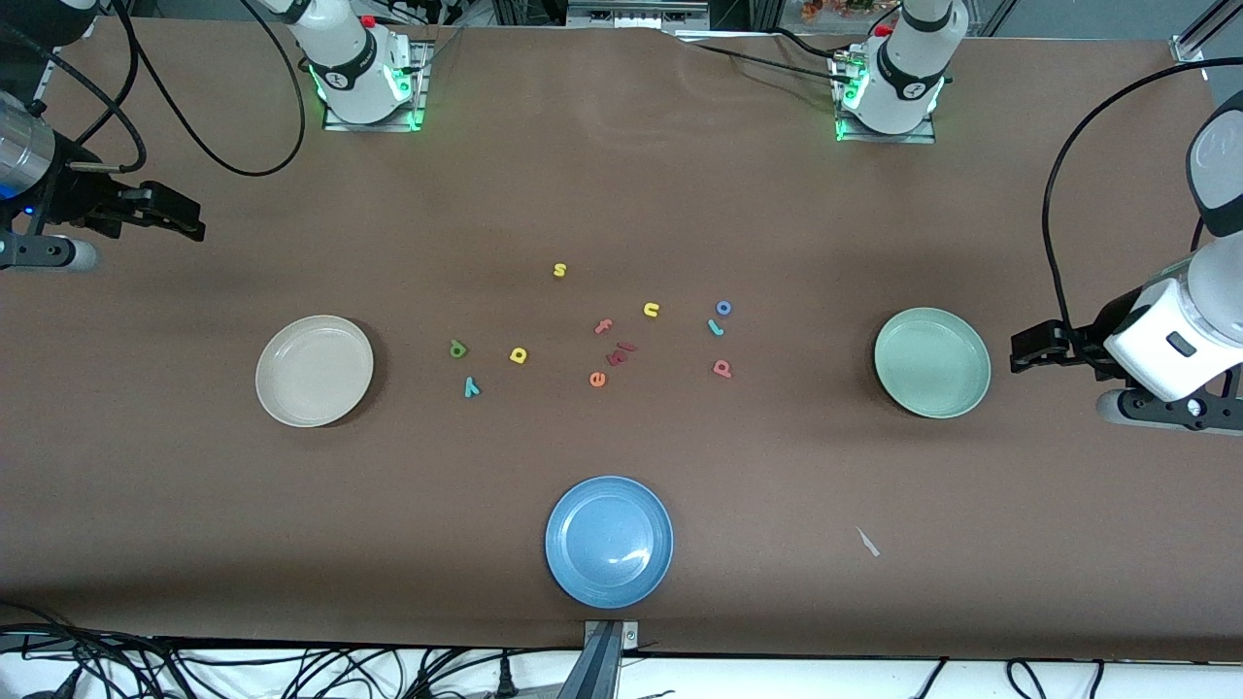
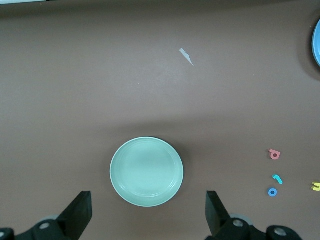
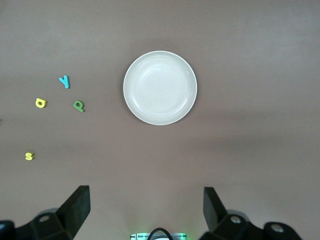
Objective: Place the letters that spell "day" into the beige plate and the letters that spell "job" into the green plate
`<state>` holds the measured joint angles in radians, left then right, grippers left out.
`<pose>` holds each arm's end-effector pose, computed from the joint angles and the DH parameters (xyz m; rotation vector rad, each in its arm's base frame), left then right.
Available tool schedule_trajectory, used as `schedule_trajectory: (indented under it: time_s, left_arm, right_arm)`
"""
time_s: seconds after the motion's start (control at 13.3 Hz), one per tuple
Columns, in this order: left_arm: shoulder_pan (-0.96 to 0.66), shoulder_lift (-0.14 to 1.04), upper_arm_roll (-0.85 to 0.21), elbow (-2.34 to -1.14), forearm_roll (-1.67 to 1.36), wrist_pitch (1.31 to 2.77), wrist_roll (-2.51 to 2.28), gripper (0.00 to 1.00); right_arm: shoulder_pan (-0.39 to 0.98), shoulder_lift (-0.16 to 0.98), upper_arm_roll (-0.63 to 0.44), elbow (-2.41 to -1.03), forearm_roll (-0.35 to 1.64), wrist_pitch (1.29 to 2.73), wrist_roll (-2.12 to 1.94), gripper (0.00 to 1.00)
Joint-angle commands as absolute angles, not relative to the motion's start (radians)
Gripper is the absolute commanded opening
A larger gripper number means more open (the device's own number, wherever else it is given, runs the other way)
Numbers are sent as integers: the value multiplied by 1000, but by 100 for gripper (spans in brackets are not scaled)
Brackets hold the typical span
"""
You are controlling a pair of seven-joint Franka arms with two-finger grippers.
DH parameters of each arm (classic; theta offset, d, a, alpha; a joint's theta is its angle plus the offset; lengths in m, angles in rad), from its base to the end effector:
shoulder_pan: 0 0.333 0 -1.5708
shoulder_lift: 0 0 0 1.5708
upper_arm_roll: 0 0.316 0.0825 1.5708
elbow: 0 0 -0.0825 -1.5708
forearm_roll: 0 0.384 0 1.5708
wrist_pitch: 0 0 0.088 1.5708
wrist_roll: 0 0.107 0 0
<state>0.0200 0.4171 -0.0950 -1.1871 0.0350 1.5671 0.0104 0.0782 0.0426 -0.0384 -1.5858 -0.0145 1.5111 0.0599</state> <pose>0.6729 -0.0330 0.5488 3.1363 -0.1231 -0.0557 0.5585 0.0211 0.5889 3.1142 -0.0314 -0.1813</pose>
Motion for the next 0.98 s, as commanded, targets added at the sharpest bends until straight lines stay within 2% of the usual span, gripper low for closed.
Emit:
schedule_trajectory:
  time_s: [0.0,0.91]
  left_arm:
    - [20,394,-83,-1216,-3,1582,38,100]
    - [20,394,-83,-1216,-3,1582,37,100]
  right_arm:
    - [75,34,-35,-1594,-2,1506,58,100]
    - [71,38,-37,-1591,0,1479,51,100]
